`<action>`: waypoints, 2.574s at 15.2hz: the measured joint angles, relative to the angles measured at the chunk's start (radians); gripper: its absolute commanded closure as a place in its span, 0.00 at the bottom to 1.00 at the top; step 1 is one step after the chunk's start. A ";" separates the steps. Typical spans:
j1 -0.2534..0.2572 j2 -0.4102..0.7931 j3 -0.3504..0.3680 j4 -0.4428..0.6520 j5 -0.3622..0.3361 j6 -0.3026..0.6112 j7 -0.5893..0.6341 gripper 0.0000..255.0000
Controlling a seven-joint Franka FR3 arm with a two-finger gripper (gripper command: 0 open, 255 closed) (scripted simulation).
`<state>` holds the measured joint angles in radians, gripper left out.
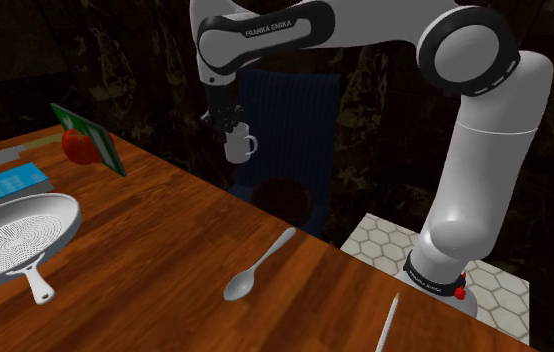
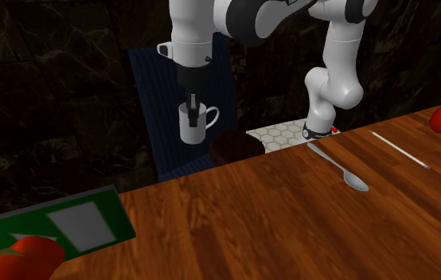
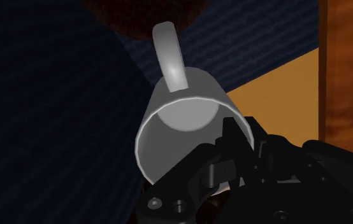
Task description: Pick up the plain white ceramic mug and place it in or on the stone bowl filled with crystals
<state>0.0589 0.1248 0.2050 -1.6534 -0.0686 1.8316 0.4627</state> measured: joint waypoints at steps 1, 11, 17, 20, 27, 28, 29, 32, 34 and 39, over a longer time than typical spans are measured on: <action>-0.008 -0.036 -0.004 -0.038 0.009 0.003 -0.013 1.00; -0.045 -0.422 -0.062 -0.409 0.076 -0.004 -0.126 1.00; -0.052 -0.546 -0.092 -0.550 0.083 0.015 -0.170 1.00; -0.052 -0.551 -0.093 -0.592 0.084 0.052 -0.171 1.00; -0.051 -0.540 -0.089 -0.676 0.084 0.147 -0.168 1.00; -0.051 -0.537 -0.089 -0.686 0.084 0.159 -0.167 1.00; -0.051 -0.536 -0.088 -0.698 0.084 0.172 -0.167 1.00; -0.051 -0.524 -0.087 -0.732 0.084 0.217 -0.166 1.00; -0.051 -0.519 -0.086 -0.751 0.084 0.242 -0.165 1.00; -0.051 -0.516 -0.085 -0.755 0.084 0.249 -0.164 1.00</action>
<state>0.0081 -0.3915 0.1200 -2.4081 0.0149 2.0806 0.2989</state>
